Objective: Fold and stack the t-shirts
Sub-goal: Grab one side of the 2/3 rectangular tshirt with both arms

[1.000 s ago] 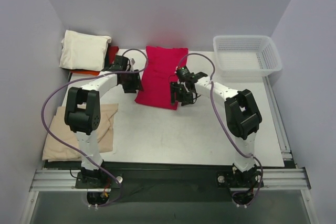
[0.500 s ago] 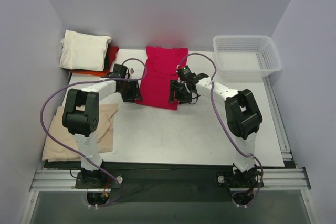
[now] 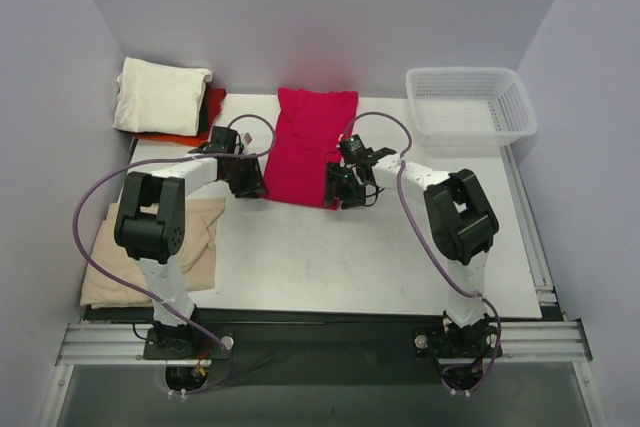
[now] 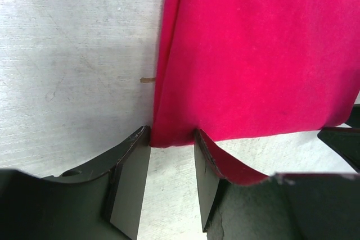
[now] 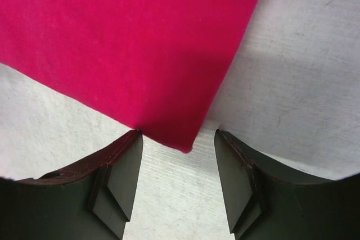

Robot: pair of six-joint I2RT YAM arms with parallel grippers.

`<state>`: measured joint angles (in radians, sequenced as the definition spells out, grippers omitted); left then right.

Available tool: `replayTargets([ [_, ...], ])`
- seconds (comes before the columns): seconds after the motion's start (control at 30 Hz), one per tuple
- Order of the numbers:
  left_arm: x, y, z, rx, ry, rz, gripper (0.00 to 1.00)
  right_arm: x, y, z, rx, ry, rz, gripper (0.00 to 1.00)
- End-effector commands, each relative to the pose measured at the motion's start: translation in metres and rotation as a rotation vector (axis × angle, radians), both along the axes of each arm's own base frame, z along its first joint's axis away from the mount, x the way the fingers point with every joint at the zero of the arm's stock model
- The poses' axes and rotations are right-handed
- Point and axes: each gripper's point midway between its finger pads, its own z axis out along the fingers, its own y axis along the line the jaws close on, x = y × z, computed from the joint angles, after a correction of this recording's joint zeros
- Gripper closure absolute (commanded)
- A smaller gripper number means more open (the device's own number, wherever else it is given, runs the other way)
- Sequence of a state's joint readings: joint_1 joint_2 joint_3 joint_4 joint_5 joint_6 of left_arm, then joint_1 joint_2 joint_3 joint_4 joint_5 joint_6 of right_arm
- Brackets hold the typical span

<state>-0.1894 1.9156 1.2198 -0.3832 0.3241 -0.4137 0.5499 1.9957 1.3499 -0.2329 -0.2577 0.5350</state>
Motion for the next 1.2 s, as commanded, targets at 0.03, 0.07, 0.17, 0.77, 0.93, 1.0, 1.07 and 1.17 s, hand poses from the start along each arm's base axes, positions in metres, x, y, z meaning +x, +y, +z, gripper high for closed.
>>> replayTargets([
  [0.03, 0.006, 0.002, -0.003, -0.008, -0.021, 0.018, 0.53, 0.000, 0.003, -0.010, 0.005, 0.013, 0.004, 0.46],
  [0.07, 0.008, 0.002, -0.003, -0.009, -0.030, 0.024, 0.53, 0.001, 0.004, -0.010, 0.009, 0.014, 0.003, 0.46],
  [0.17, 0.011, 0.006, -0.002, 0.012, -0.037, 0.036, 0.54, 0.002, 0.005, -0.012, 0.007, 0.014, 0.004, 0.47],
  [0.77, 0.008, 0.000, -0.010, -0.052, -0.035, 0.038, 1.00, -0.004, 0.011, -0.028, 0.030, 0.072, 0.014, 1.00],
  [0.93, -0.007, 0.003, -0.011, -0.040, 0.017, 0.049, 1.00, -0.015, 0.000, -0.028, 0.011, 0.086, 0.004, 1.00],
  [1.0, -0.014, 0.006, -0.005, -0.032, 0.020, 0.053, 1.00, -0.020, -0.007, -0.021, 0.017, 0.089, 0.008, 1.00],
  [1.07, -0.028, 0.008, 0.004, -0.034, 0.032, 0.058, 1.00, -0.034, -0.017, -0.023, -0.002, 0.120, 0.015, 1.00],
  [1.17, -0.048, 0.009, 0.018, -0.045, 0.038, 0.063, 1.00, -0.048, -0.030, -0.012, -0.025, 0.122, 0.043, 1.00],
])
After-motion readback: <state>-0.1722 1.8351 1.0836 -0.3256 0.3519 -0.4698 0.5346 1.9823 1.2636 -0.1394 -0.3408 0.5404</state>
